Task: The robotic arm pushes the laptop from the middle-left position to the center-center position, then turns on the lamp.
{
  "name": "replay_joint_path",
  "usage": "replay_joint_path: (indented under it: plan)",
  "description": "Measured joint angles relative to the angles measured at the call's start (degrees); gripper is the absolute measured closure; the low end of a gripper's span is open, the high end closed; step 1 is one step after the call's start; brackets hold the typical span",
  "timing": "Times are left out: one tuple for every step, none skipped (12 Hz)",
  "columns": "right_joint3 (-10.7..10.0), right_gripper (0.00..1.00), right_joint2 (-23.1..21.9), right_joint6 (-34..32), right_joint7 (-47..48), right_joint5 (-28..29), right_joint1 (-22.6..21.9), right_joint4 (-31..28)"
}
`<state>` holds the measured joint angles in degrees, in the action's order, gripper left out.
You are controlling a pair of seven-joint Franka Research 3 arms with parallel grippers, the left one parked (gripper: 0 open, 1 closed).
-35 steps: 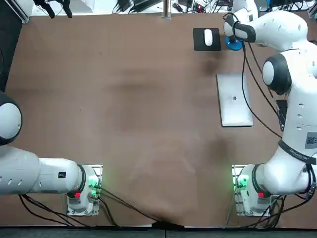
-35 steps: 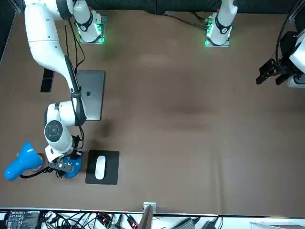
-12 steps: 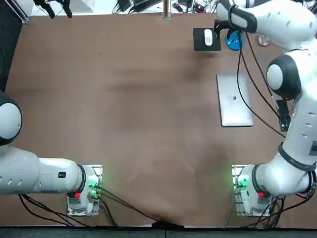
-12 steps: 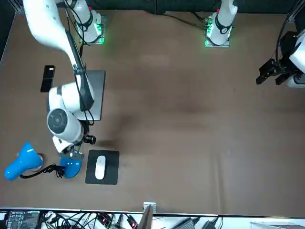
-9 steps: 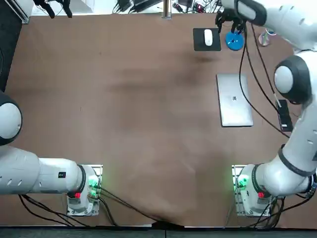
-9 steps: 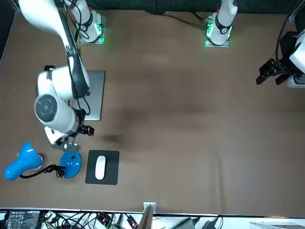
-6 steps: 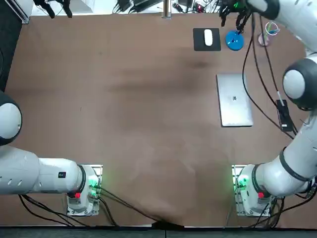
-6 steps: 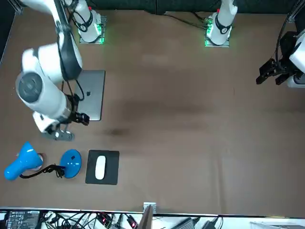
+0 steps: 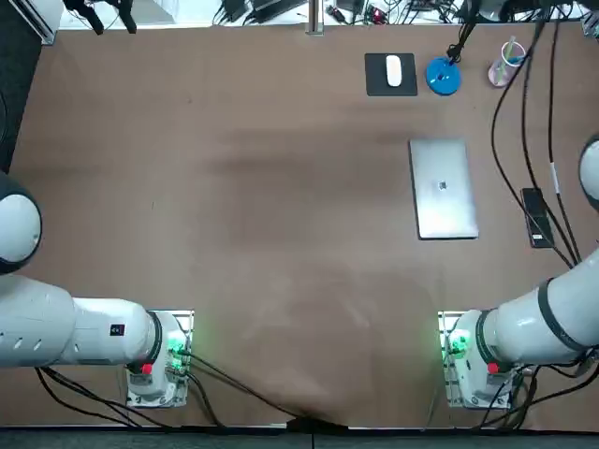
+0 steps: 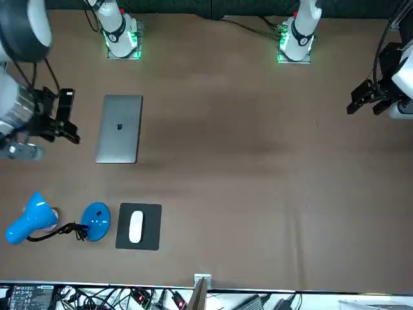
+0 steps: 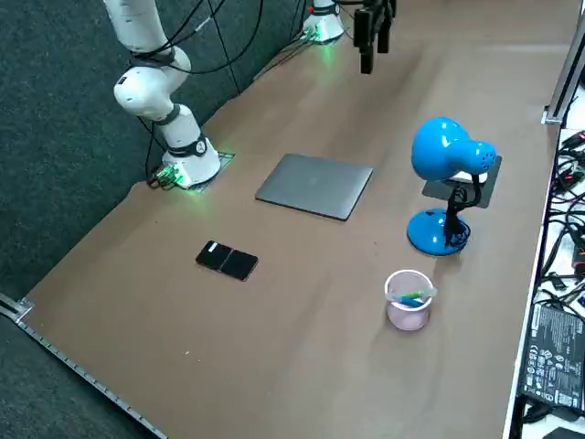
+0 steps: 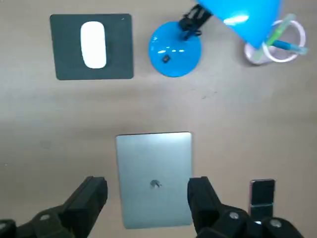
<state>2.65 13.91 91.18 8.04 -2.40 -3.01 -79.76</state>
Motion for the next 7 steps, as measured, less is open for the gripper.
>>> replay_joint_path:
  plan:
    - [-0.02,0.00,-1.55,-0.01,-0.73,0.05,1.19,-1.11]
    - [-0.09,0.00,-3.19,-0.01,-1.19,0.05,1.94,-2.64]
    - [-0.35,0.00,-5.11,0.01,-1.25,0.05,2.22,-4.61]
    - [-0.82,0.00,-7.29,0.12,-1.25,0.05,2.23,-6.90]
    - [-1.32,0.00,-9.64,0.45,-1.25,0.05,2.23,-9.40]
    - [-1.82,0.00,-12.12,1.21,-1.25,0.06,2.23,-12.12]
    - [-2.25,0.00,-14.53,2.21,-1.25,0.07,2.23,-14.89]
